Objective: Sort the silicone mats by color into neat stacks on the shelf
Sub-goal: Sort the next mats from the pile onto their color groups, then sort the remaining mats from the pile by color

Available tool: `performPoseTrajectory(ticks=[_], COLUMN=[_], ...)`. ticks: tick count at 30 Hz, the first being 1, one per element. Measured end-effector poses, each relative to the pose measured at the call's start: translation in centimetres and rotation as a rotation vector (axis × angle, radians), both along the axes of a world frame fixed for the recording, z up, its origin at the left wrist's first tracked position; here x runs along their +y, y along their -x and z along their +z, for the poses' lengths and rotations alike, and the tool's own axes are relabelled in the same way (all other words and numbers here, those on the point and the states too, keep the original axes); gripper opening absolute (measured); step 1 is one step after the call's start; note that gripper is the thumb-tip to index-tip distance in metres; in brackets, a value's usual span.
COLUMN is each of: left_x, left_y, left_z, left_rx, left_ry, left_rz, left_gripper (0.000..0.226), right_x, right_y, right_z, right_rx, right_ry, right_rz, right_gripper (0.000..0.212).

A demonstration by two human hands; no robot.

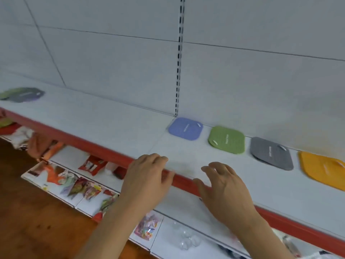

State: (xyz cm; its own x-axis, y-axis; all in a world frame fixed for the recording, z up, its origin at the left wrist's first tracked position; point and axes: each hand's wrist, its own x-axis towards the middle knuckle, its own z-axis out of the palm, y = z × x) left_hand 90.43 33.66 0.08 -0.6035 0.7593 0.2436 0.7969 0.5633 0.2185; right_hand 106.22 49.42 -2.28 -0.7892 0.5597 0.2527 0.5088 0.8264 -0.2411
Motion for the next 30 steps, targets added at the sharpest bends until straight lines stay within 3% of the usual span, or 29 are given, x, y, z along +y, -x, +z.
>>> performPoseTrajectory(ticks=[5, 11, 21, 30], left_x=[-8.2, -14.8, -23.1, -30.5], left_y=[5.2, 12.7, 28.6, 41.2], left_z=[-0.4, -1.4, 0.2, -0.1], left_rx=[-0.037, -0.042, -0.029, -0.061], left_ry=[-0.008, -0.024, 0.089, 0.063], left_rz=[0.104, 0.241, 0.457, 0.582], left_gripper=[0.053, 0.039, 0.048, 0.049], right_x=[-6.2, -11.8, -18.7, -25.3], right_y=[7.4, 17.6, 37.4, 52.3], right_z=[0.0, -0.3, -0.5, 0.1], right_rx=[0.026, -0.006, 0.042, -0.045], right_ry=[-0.003, -0.037, 0.017, -0.042], right_rz=[0.14, 0.299, 0.475, 0.584], right_gripper=[0.045, 0.056, 0.061, 0.06])
